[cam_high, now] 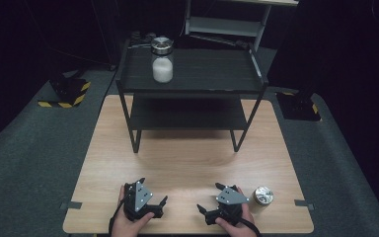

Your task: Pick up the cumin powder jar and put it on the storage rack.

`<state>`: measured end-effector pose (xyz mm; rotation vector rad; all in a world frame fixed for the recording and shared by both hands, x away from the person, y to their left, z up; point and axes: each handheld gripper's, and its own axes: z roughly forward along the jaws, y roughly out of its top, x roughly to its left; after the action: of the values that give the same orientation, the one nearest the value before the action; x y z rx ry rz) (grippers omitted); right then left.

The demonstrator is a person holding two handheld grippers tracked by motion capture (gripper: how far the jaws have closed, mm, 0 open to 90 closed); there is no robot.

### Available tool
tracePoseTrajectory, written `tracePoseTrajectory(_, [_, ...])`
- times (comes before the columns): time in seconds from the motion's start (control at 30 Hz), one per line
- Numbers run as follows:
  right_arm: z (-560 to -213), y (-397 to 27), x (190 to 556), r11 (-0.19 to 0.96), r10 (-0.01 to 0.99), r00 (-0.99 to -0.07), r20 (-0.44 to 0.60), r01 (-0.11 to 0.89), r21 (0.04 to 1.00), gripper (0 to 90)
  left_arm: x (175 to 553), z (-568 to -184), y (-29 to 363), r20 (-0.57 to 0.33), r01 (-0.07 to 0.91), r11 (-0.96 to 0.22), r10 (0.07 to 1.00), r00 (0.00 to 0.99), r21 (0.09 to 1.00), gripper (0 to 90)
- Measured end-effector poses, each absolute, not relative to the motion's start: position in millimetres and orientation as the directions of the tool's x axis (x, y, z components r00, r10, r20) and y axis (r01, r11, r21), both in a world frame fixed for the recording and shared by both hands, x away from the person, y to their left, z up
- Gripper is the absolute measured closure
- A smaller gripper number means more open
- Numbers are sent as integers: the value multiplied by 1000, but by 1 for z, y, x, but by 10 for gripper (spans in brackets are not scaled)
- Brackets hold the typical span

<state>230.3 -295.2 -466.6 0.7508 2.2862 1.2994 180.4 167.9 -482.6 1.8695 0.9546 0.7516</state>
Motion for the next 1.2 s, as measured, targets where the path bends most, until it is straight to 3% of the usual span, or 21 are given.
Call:
tracePoseTrajectory(0.63, [-469,-296,223,407,638,-765,-90,235,883,9,181,-481,174,134,317,-338,842,522,886,10])
tracePoseTrajectory(1.2, [-451,-313,192,318,682,-724,-99,172,932,7,185,-482,185,71,336,-288,844,532,897,10])
